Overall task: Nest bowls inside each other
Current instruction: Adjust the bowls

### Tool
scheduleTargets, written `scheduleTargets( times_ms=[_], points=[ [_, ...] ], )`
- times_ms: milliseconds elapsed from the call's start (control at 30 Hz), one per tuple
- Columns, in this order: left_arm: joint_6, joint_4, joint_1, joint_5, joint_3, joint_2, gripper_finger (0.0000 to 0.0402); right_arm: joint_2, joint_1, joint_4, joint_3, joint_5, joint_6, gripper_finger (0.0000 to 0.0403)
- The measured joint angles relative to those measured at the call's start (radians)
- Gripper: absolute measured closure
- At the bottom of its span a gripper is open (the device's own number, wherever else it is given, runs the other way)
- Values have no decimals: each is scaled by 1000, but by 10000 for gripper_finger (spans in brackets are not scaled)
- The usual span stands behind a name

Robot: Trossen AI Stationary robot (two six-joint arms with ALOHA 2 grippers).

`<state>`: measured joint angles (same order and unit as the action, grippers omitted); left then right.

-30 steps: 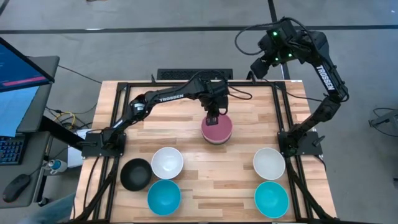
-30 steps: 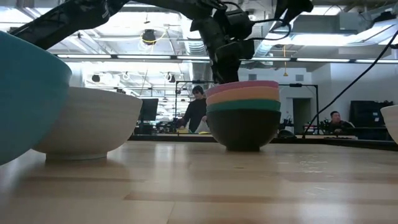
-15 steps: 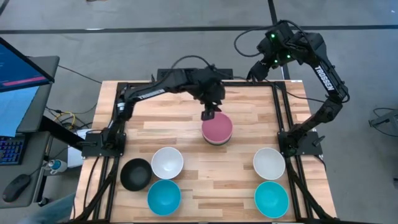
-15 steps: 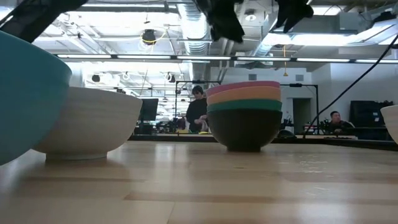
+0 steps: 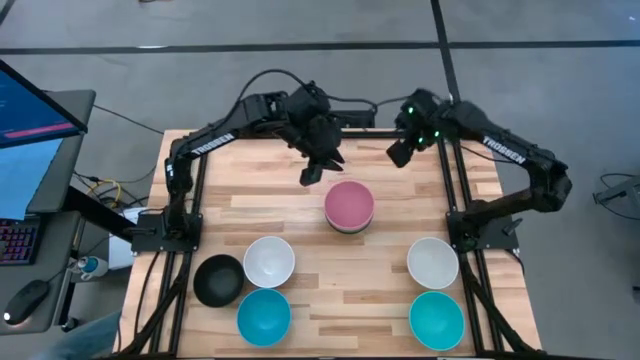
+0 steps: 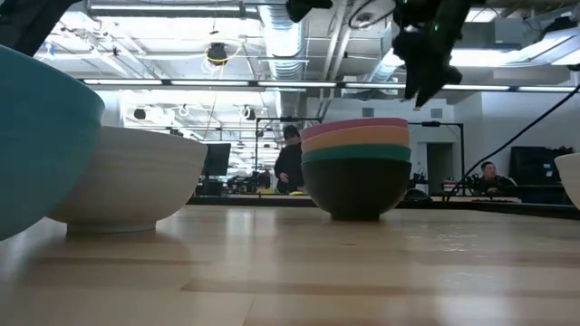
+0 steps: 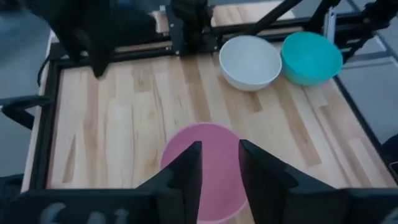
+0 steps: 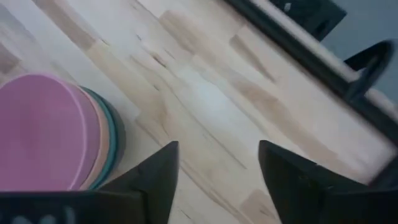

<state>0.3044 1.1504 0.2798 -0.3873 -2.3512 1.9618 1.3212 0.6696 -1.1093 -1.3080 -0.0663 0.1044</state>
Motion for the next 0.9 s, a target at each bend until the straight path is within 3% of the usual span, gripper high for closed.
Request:
scheduleTargets(
  times_ms=[333, 567, 900],
  points=[
    [12, -125, -2, -36, 2, -13, 395, 8, -36, 184, 215, 9, 138, 388],
    [-17, -152, 67, -40, 0, -93, 401, 37, -60, 393, 358, -155, 254, 397],
    [-28, -165, 95, -50, 0, -159, 401, 200, -202, 634, 398, -220, 373, 399]
  ],
)
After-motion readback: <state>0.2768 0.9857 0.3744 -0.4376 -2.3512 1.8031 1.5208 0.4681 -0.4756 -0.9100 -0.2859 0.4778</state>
